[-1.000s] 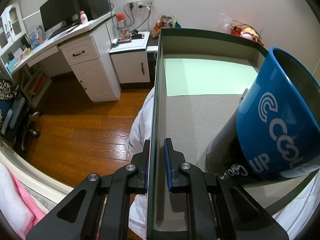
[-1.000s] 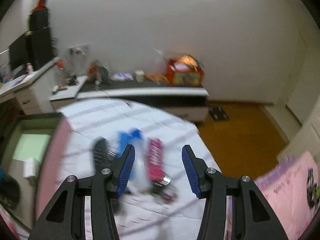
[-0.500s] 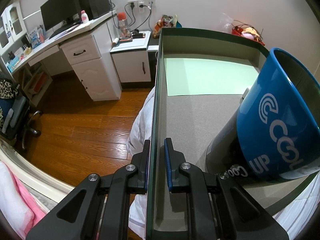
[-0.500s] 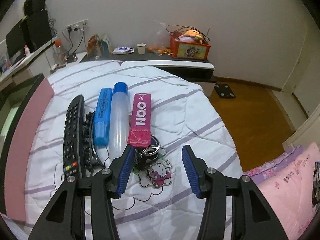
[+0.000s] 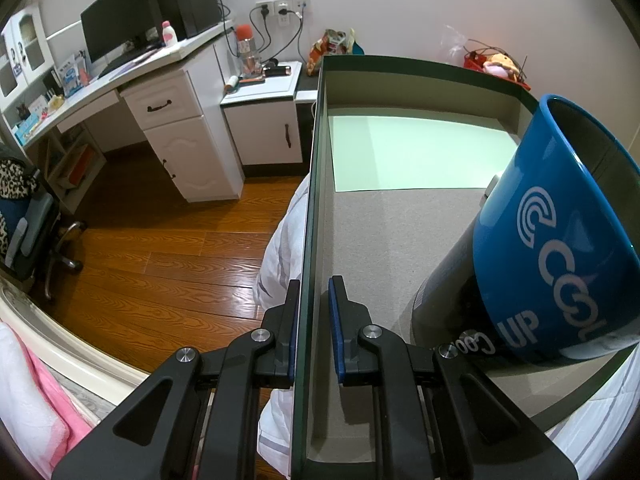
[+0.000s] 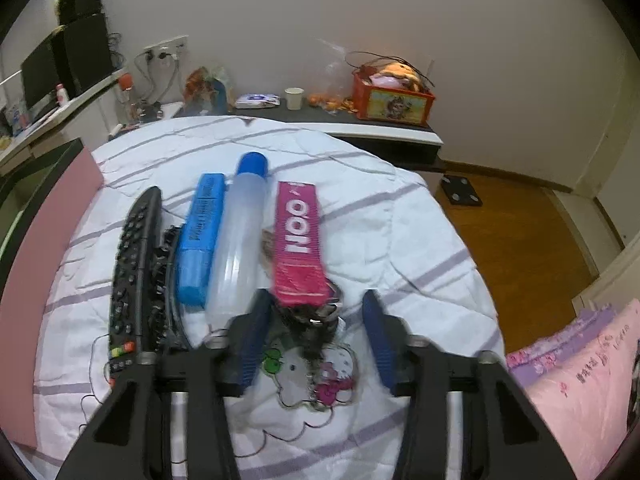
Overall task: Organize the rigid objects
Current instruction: 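Move the right tool back toward the remote and pencil case, then close the right tool on the pink keychain strap, then lift the pink keychain with keys and carry it over the tray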
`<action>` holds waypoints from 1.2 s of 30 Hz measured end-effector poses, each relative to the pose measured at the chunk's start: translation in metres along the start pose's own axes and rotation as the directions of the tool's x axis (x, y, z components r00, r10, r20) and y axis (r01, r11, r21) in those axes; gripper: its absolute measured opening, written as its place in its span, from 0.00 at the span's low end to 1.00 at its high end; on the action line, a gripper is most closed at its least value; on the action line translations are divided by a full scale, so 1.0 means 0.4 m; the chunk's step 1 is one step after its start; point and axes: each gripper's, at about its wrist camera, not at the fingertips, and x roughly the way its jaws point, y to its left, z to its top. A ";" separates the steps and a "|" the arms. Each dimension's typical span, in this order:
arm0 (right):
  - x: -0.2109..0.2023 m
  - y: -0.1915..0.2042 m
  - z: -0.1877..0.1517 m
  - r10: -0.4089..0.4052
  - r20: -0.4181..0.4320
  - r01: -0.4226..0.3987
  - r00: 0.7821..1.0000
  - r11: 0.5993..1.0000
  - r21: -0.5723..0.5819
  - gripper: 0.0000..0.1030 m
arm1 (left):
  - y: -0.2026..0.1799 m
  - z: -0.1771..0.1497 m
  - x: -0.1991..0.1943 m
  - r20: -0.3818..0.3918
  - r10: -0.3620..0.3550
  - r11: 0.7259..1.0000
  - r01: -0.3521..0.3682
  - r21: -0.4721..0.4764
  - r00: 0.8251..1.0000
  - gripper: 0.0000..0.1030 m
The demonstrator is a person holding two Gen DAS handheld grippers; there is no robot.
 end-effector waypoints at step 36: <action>-0.350 0.167 0.122 0.142 0.339 -0.126 0.930 0.990 -0.070 0.31 | -0.004 0.004 -0.003 -0.003 0.004 1.000 -0.004 0.001 1.000 0.11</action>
